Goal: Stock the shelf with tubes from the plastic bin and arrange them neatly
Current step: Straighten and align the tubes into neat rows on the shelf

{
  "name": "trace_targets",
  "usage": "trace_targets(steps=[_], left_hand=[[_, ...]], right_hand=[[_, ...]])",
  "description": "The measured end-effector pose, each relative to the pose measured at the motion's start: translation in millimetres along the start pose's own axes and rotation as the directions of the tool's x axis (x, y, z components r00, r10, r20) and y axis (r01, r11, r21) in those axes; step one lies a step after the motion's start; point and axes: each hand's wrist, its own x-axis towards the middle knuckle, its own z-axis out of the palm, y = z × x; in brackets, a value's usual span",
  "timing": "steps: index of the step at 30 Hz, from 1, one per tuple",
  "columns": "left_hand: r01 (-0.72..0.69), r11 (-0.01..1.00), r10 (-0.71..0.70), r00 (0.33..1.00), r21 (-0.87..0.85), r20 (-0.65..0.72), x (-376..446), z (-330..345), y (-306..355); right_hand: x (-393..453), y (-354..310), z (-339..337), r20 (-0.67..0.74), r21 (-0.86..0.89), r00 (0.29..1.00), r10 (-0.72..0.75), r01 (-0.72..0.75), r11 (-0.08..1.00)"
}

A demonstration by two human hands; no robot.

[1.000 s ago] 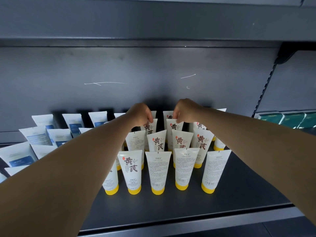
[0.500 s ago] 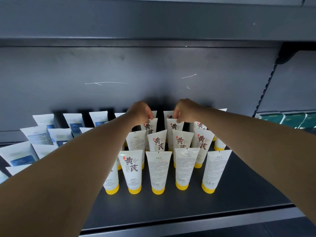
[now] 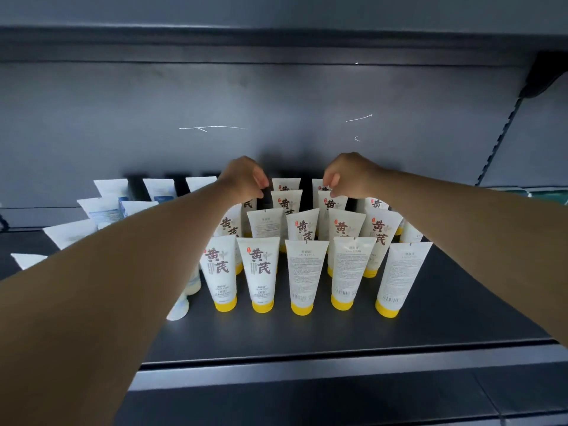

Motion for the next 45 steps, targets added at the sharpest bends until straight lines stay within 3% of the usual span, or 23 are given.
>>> trace_targets(steps=[13, 24, 33, 39, 45], left_hand=[[-0.088, 0.995, 0.088, 0.996, 0.036, -0.011, -26.4, -64.5, -60.3], [0.0, 0.999, 0.0, 1.0, 0.046, -0.008, -26.8, -95.3, -113.0], [0.025, 0.999, -0.026, 0.999, 0.037, 0.029, -26.4, -104.3, -118.4], [0.018, 0.998, -0.024, 0.995, 0.064, 0.1, -14.4, -106.9, -111.2], [-0.027, 0.997, 0.008, 0.965, 0.069, 0.264, -10.6, -101.3, -104.4]], right_hand=[[-35.2, -90.7, -0.8, -0.116, 0.009, 0.991, 0.06, -0.06, 0.998], [-14.2, -137.8, 18.9, -0.113, 0.099, 0.991, 0.065, -0.054, 0.994], [-4.8, -146.2, 17.0, -0.078, 0.105, 0.997, 0.009, -0.001, 0.994], [17.6, -145.8, 11.5, -0.065, 0.093, 0.997, -0.03, 0.036, 0.995], [36.6, -151.2, 17.3, -0.012, 0.091, 0.998, -0.064, 0.065, 0.994]])
